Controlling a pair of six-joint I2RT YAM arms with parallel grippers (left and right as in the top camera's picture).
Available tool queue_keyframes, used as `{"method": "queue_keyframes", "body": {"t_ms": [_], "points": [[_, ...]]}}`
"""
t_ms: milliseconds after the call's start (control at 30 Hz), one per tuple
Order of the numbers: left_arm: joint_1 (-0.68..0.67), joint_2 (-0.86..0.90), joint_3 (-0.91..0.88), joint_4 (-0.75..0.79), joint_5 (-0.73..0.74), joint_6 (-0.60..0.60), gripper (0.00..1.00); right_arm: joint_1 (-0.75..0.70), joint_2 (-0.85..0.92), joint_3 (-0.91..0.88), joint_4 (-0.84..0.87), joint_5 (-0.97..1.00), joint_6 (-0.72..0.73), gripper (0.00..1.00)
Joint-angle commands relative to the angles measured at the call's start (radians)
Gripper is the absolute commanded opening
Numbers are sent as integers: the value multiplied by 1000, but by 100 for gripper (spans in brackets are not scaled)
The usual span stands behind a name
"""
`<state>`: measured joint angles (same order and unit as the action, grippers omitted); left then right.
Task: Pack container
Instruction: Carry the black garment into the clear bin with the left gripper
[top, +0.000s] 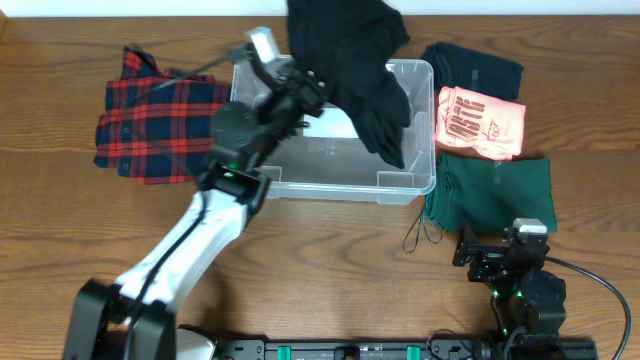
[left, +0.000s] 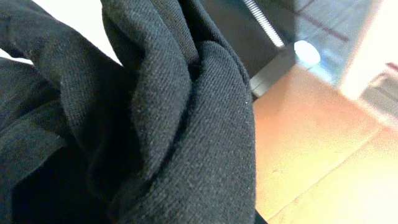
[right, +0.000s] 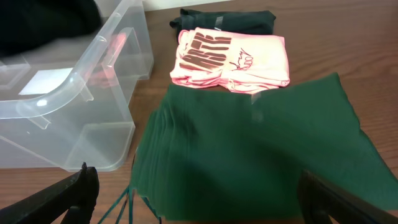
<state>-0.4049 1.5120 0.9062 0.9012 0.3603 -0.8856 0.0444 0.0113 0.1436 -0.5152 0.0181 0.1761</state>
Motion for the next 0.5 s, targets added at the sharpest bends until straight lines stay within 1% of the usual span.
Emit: {"method": "queue_keyframes", "body": {"t_ms": [0,133,333,400,467], "points": [[-18,23,39,33,-85,-3,6,6,-5,-2,-2,0,10,99],[-20,30,37,-37,-93,-13,6,6,-5,-2,-2,0,10,99],[-20,30,37,-222,-130,-13,6,6,-5,-2,-2,0,10,99],[-20,30,37,-288,-165,-14,6,6,-5,-2,-2,0,10,99],[-29,32,37,-287,-218,-14,6,6,-5,-2,-2,0,10,99]]}}
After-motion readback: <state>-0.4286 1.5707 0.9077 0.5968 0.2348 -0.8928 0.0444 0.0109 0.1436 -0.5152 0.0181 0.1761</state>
